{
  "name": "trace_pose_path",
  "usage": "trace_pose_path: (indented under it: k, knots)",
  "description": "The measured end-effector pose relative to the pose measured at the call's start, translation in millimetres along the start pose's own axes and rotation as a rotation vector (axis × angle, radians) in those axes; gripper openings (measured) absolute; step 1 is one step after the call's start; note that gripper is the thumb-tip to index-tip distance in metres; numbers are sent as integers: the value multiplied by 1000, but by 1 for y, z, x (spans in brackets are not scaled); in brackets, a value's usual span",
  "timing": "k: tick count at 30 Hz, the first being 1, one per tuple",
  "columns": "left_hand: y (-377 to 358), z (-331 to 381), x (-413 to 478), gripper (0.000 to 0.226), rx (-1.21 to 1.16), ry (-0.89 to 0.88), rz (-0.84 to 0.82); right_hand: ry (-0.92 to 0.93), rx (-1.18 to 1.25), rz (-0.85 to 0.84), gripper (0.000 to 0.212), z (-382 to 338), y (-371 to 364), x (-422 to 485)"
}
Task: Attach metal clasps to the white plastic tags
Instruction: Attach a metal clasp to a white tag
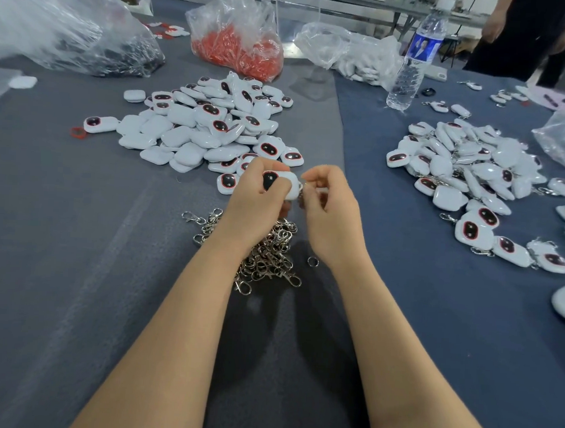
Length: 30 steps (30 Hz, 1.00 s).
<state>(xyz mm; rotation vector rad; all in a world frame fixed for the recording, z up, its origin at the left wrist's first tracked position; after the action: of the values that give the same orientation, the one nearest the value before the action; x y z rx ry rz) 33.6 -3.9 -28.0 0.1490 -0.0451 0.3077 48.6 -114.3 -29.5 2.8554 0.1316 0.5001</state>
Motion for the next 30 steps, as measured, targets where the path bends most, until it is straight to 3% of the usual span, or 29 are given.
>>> trace_pose_path:
  k: [8,12,16,22,26,30]
  knots:
    - [-7,7,-1,16,-475,202,-44,-238,468,117,14,2,-3,4]
    - [-5,9,0,15,-664,261,-120,-106,333,186,11,1,-4,1]
    - [-3,9,-2,12,-707,352,-202,43,103,231,14,-1,-3,-2]
    - [0,9,-2,14,-768,477,-222,220,-15,194,15,-3,-1,-6]
    - [0,9,-1,8,-556,385,-61,251,-164,112,11,0,0,-4]
    - [0,4,-2,15,26,44,91,166,-234,-30,13,6,5,2]
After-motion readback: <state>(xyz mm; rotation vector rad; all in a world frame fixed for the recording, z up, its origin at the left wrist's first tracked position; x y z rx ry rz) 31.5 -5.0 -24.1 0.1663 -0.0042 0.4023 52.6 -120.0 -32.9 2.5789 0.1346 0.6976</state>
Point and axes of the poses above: each hand's wrist, its own x-axis towards the middle knuckle, its own y-axis out of the back of the hand, z = x × y, the point moved 1 cm from there along x, towards the middle knuckle, and after that the axes turned 7 degrees about x, right-handed, at the moved point
